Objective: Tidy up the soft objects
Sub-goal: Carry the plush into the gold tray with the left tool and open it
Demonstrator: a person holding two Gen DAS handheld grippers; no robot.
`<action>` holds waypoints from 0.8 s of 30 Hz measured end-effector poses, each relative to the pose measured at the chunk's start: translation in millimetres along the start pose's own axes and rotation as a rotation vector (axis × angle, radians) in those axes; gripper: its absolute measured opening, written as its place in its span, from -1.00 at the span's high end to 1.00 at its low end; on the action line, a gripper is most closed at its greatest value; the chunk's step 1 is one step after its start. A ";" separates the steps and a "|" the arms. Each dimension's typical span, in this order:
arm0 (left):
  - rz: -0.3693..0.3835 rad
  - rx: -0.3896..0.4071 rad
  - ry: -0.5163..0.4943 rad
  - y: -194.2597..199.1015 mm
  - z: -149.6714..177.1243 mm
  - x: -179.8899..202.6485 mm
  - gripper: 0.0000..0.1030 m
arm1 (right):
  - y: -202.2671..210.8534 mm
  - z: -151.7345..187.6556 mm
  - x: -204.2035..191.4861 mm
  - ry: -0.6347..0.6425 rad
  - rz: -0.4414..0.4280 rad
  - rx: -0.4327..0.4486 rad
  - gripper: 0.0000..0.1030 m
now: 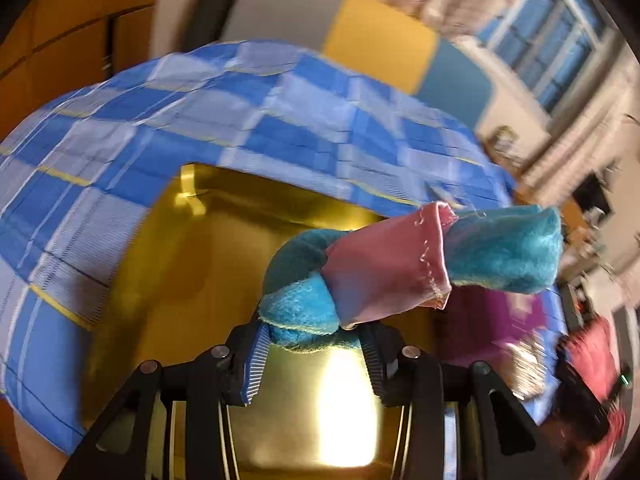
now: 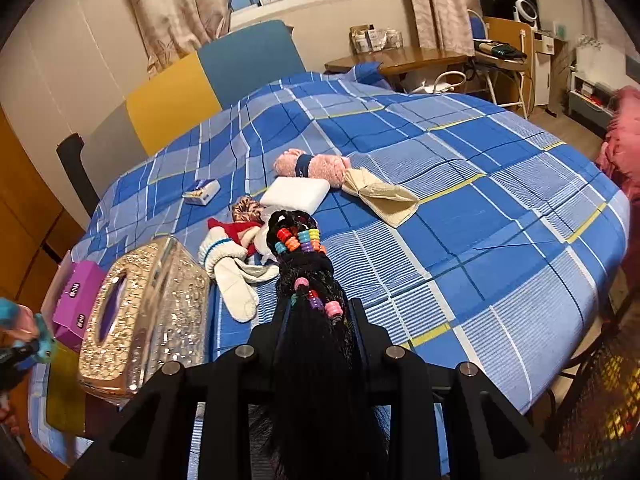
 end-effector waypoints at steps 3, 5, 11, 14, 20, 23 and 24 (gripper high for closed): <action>-0.063 -0.021 0.058 -15.8 -10.0 -32.9 0.18 | 11.9 2.2 -2.3 -0.017 0.002 0.017 0.46; -0.113 -0.015 0.057 -24.7 -16.9 -45.8 0.16 | 20.9 3.8 -4.6 -0.027 0.002 0.032 0.46; -0.155 0.008 0.039 -55.3 -38.1 -57.7 0.03 | 38.7 6.0 -13.5 -0.017 0.015 0.059 0.46; -0.128 0.028 0.051 -58.4 -43.7 -58.2 -0.06 | 45.2 4.4 -18.5 0.000 0.028 0.075 0.46; -0.120 0.061 0.064 -46.0 -38.3 -58.2 -0.11 | 50.7 1.1 -28.3 0.012 0.032 0.090 0.46; -0.155 0.051 0.047 -45.9 -32.3 -58.2 -0.11 | 54.1 -0.5 -37.3 0.028 0.029 0.103 0.46; -0.159 0.050 0.038 -46.7 -31.0 -57.6 -0.11 | 55.5 -0.9 -39.6 0.031 0.024 0.107 0.46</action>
Point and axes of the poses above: each gripper's, at about its wrist camera, not at the fingertips, and y roughly against the way its jaws point, x to its right, z to its underside, the point moved 3 cm from there along -y, roughly the way its jaws point, and after that the axes turned 4 degrees about x, right-handed, at the moved point
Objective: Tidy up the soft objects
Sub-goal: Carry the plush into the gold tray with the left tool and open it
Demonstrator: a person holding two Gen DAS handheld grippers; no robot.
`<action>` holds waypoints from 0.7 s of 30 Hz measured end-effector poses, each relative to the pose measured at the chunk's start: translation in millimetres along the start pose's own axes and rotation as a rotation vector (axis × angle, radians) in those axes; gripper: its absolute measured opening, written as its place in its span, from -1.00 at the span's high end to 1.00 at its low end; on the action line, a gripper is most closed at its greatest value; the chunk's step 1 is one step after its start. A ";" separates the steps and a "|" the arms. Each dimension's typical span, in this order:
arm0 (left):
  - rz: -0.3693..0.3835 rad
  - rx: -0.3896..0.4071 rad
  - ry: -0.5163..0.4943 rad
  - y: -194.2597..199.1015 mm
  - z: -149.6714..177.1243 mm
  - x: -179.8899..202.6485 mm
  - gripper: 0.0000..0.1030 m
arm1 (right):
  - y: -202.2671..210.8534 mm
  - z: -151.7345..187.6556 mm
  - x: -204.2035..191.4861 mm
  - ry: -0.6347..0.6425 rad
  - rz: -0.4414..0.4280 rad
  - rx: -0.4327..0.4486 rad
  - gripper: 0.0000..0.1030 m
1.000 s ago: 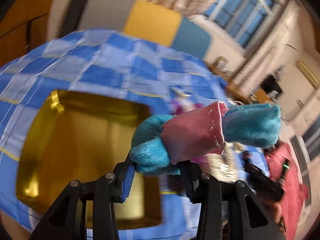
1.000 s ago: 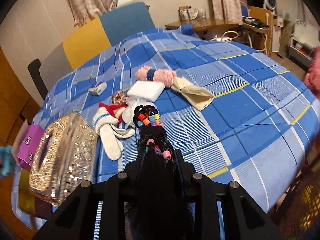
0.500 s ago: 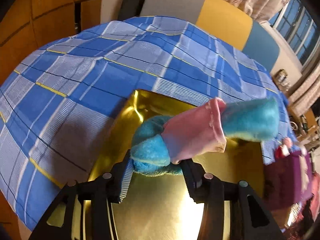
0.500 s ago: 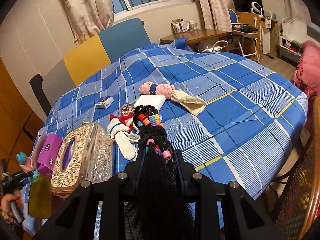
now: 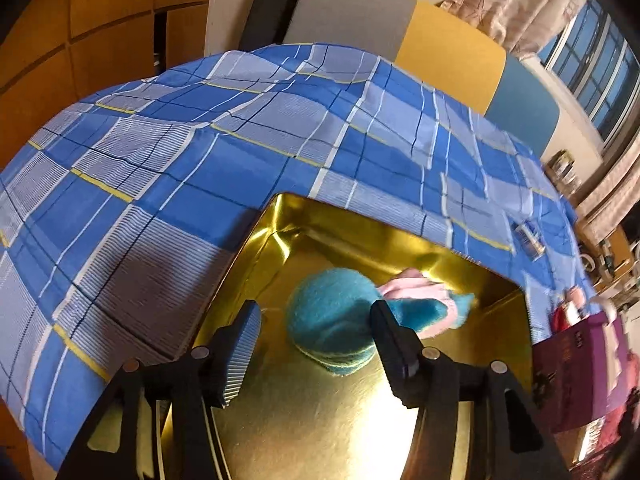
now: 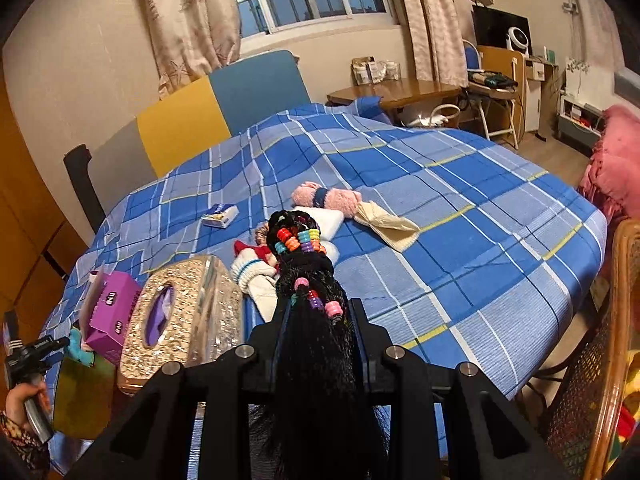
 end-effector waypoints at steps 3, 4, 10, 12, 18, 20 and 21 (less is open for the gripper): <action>-0.021 -0.001 -0.053 -4.2 2.4 6.3 -0.11 | 5.2 -3.7 -9.4 0.011 -0.018 0.013 0.46; -0.024 -0.005 -0.071 -6.0 2.2 9.4 -0.11 | 7.3 -5.2 -12.8 0.020 -0.021 0.020 0.46; -0.234 0.060 -0.199 -12.1 -11.3 13.9 -0.12 | 19.5 -9.3 -30.1 0.053 -0.037 0.051 0.46; -0.268 0.084 -0.171 -5.9 -19.1 6.1 -0.12 | 22.5 -9.9 -35.2 0.066 -0.044 0.057 0.46; -0.109 0.211 0.021 43.8 -26.4 -17.6 -0.14 | 34.5 -14.2 -69.6 0.131 -0.126 0.074 0.46; -0.078 0.228 0.076 58.4 -19.0 -26.6 -0.14 | 38.2 -14.6 -86.5 0.162 -0.164 0.075 0.46; -0.057 0.225 0.096 62.9 -14.4 -29.2 -0.14 | 38.8 -15.1 -99.3 0.179 -0.197 0.068 0.46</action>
Point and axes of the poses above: each gripper's, at about its wrist camera, not at the fingertips, and y roughly against the way its jaws point, x to its right, z to its underside, the point moved 3 cm from there along -y, roughly the way its jaws point, and after that the axes turned 4 degrees about x, right-handed, at the moved point
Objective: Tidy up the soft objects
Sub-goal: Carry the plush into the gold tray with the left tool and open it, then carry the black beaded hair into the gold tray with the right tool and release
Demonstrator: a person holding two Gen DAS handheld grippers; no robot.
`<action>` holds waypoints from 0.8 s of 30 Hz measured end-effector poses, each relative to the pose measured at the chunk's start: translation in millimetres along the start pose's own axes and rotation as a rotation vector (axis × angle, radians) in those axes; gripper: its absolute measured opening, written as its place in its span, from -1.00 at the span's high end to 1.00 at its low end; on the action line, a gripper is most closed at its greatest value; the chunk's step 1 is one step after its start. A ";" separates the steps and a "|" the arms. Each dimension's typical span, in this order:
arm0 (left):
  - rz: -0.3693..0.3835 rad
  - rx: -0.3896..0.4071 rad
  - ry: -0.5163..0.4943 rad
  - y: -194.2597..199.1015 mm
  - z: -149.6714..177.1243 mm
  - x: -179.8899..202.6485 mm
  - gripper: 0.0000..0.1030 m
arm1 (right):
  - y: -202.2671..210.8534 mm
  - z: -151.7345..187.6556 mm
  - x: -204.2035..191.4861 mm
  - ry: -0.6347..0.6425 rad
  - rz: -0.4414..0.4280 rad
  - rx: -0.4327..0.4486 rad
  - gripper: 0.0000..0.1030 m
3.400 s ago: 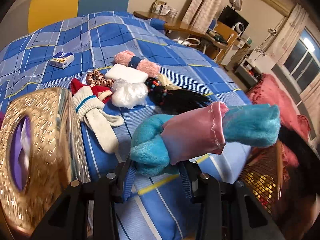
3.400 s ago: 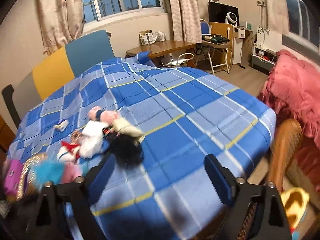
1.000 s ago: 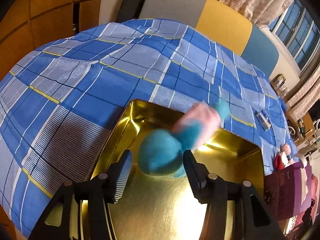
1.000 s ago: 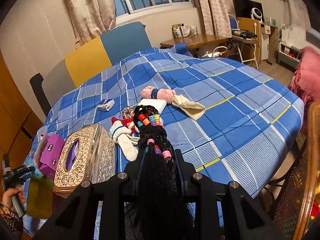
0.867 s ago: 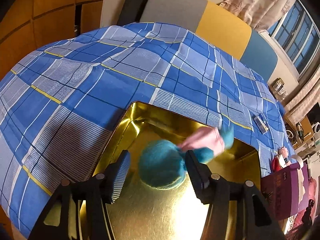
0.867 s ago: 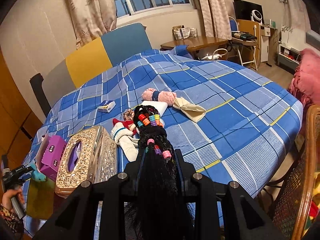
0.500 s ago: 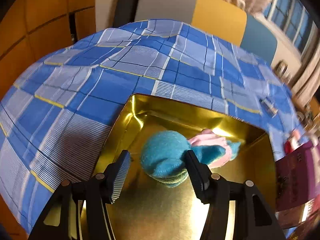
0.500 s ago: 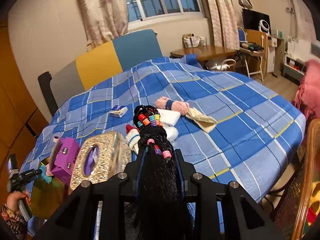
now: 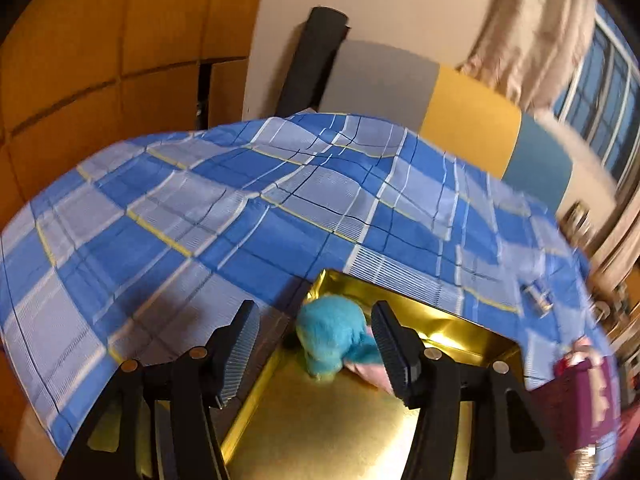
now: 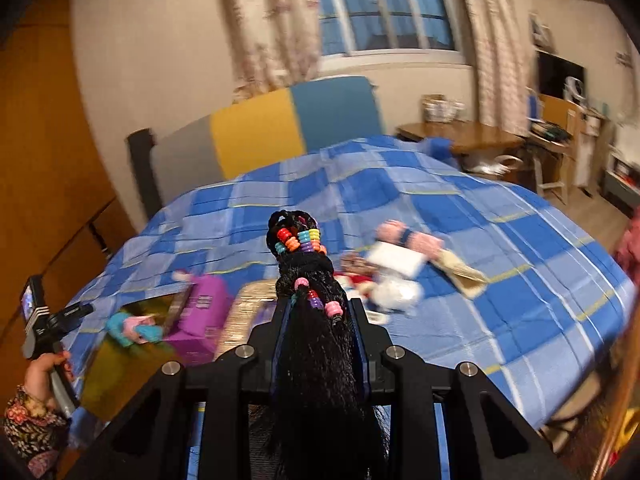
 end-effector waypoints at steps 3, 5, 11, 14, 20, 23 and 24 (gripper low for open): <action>0.065 -0.034 0.047 13.2 16.9 -4.1 -0.14 | -10.7 -4.6 -35.8 0.041 -0.094 -0.023 0.46; 0.093 -0.063 0.066 19.7 30.3 -5.8 -0.14 | -20.0 -5.7 -61.1 0.077 -0.139 -0.037 0.46; 0.175 -0.151 0.098 39.3 71.8 -2.9 -0.14 | -54.9 3.6 -148.5 0.197 -0.294 -0.102 0.46; 0.190 -0.165 0.068 46.6 82.8 2.2 -0.14 | -77.8 17.2 -186.9 0.249 -0.345 -0.154 0.46; 0.216 -0.196 0.084 55.7 99.3 -2.4 -0.14 | -134.7 51.1 -239.7 0.342 -0.360 -0.271 0.46; 0.216 -0.205 0.105 59.8 104.1 -9.0 -0.14 | -166.5 61.8 -253.5 0.391 -0.336 -0.325 0.46; 0.215 -0.207 0.108 61.3 105.6 -10.1 -0.14 | -178.9 65.3 -257.5 0.401 -0.325 -0.344 0.46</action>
Point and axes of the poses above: each gripper's, at about its wrist camera, not at the fingertips, and y roughly against the way its jaws point, x to its right, z to its underside, the point moved 3 cm from there along -y, roughly the way its jaws point, and after that the axes turned 4 degrees about x, right-handed, at the moved point
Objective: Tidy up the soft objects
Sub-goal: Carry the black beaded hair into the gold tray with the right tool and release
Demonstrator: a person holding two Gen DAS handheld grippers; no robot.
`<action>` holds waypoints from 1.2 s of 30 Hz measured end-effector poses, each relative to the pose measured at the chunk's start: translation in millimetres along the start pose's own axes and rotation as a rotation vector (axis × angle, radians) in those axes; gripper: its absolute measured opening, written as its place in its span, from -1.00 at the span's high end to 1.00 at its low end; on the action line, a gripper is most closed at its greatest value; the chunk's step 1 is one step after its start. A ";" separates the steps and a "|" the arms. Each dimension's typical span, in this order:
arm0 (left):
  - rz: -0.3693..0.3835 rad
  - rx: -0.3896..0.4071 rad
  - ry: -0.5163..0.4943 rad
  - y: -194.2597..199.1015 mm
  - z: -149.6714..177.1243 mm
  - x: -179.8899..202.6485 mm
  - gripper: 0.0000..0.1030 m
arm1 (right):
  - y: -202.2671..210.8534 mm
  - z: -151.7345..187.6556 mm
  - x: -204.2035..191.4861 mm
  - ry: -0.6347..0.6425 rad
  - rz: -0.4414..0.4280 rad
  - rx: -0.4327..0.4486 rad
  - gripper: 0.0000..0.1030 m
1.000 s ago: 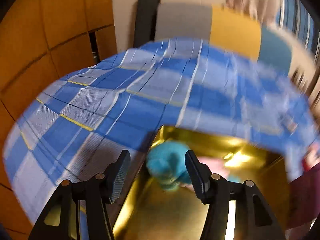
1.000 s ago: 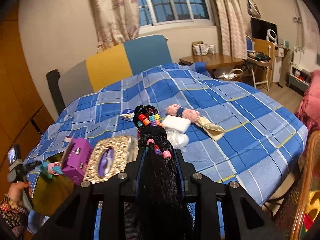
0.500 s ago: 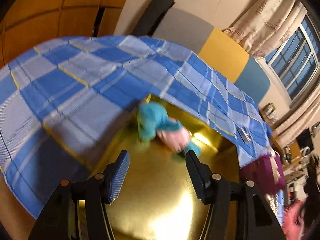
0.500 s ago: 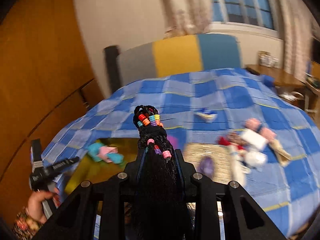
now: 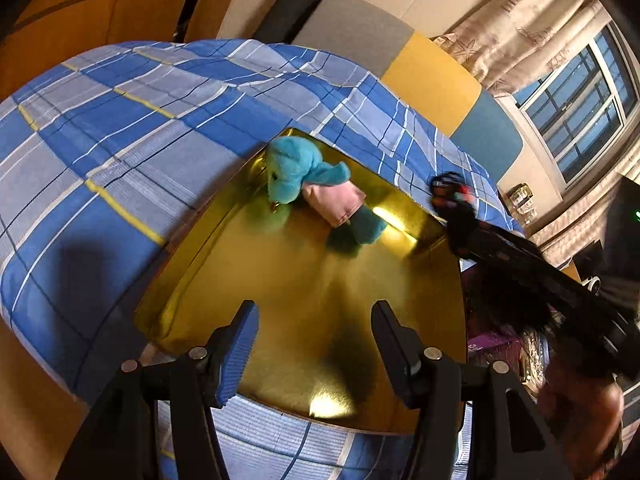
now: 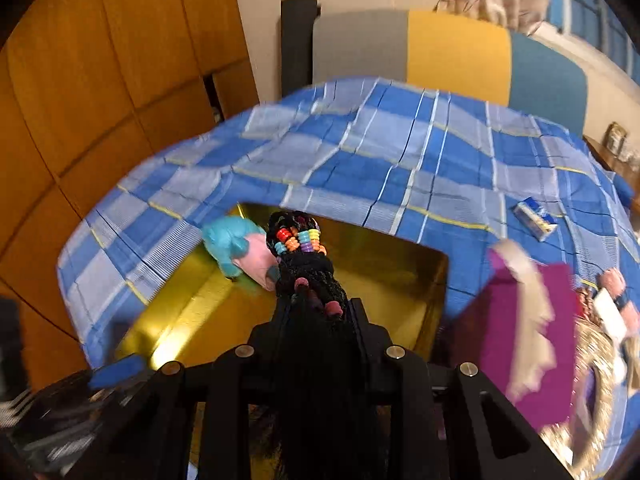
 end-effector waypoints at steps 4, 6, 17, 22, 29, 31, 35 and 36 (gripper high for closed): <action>-0.002 -0.002 0.008 4.1 2.8 -6.4 -0.14 | -36.0 -7.1 2.6 0.027 0.038 -0.057 0.45; -0.002 -0.001 0.009 6.4 3.5 -9.1 -0.14 | -55.5 -9.2 2.1 0.057 0.062 -0.089 0.45; 0.005 -0.014 0.032 6.2 5.8 -14.8 -0.14 | -85.8 -21.7 4.1 0.095 0.202 -0.069 -0.01; 0.016 -0.013 0.035 6.8 5.9 -11.3 -0.14 | -46.7 -28.2 -3.8 0.047 0.179 0.035 -0.16; 0.018 -0.023 0.049 6.5 10.6 -9.8 -0.14 | 6.9 -13.1 -23.8 0.008 0.072 0.100 -0.34; 0.017 -0.030 0.054 5.8 12.1 -10.4 -0.14 | 17.7 -3.7 -27.1 0.003 0.042 0.099 -0.35; 0.013 -0.032 0.046 7.1 16.9 -9.2 -0.14 | 38.9 18.3 -31.1 0.021 0.016 0.095 -0.35; 0.011 -0.033 0.042 7.1 18.2 -8.6 -0.14 | 45.3 24.6 -30.6 0.025 0.011 0.094 -0.35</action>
Point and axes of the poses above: each gripper's, at about its wrist camera, not at the fingertips, and y roughly against the way its jaws point, x to its right, z to its underside, the point moved 3 cm from there along -y, roughly the way its jaws point, and after that the axes turned 4 degrees about x, right-handed, at the moved point
